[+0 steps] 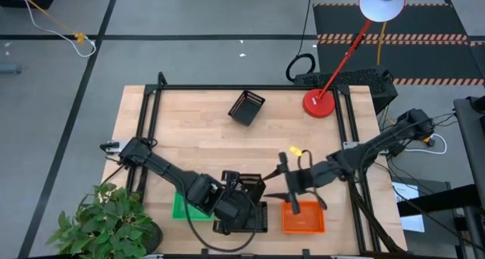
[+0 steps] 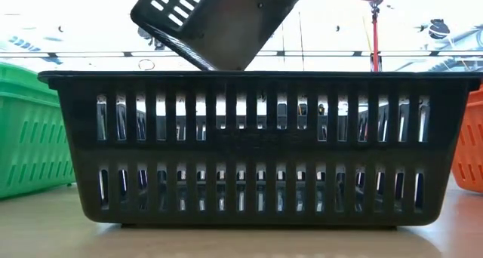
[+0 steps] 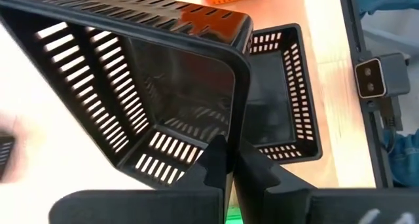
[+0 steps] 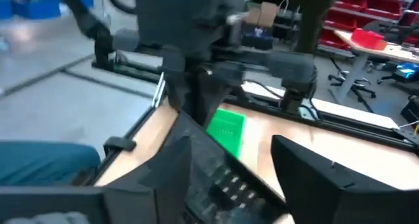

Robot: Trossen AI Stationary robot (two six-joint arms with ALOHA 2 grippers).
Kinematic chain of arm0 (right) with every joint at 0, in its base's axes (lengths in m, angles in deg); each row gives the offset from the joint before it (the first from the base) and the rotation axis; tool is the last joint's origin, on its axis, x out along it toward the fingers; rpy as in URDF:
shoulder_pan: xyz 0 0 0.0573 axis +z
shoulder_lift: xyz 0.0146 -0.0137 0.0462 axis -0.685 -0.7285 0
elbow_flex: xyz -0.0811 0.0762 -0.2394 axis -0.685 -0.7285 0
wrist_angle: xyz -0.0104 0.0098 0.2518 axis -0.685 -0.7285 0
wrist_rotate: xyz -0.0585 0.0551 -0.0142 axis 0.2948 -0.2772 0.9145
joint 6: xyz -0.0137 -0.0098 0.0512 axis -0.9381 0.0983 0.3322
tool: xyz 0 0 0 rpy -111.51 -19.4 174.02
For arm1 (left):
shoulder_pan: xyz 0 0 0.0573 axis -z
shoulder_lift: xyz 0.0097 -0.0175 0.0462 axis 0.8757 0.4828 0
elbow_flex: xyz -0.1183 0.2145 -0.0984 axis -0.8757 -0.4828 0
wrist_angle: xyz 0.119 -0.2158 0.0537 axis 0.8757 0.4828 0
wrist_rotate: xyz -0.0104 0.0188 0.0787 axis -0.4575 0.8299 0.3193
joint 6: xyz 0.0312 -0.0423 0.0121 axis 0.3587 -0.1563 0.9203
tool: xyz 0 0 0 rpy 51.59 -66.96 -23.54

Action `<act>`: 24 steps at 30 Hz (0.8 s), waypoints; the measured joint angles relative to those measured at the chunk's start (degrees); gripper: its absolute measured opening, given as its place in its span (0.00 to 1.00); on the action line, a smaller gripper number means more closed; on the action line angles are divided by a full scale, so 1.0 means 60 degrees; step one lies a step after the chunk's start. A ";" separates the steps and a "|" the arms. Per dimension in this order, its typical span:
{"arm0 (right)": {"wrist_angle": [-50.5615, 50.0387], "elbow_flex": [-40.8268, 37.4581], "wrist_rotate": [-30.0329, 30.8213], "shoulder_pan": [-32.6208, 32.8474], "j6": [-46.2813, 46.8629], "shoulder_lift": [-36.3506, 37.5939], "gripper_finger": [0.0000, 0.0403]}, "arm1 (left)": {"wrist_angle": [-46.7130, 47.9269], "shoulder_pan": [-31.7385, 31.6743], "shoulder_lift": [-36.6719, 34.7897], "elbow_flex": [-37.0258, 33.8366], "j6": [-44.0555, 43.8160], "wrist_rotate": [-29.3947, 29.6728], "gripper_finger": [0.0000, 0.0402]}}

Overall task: Stack baskets by color
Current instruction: Stack the top left black bin on top of the bottom black bin

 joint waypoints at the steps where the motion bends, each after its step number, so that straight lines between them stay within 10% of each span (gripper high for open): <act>1: -0.0122 0.0166 -0.0211 -0.0079 -0.0046 -0.0160 0.54 | 0.0006 -0.0021 0.0000 0.0002 0.0003 -0.0001 0.04; 13: -0.0640 0.0973 -0.3774 -0.1523 -0.0301 -0.1408 0.60 | 0.0005 -0.0057 0.0000 -0.0001 0.0728 -0.0005 0.04; 24: -0.1565 0.0994 -0.4945 -0.1703 -0.0859 -0.1498 0.35 | -0.0003 -0.0054 0.0000 -0.0009 0.1154 -0.0009 0.02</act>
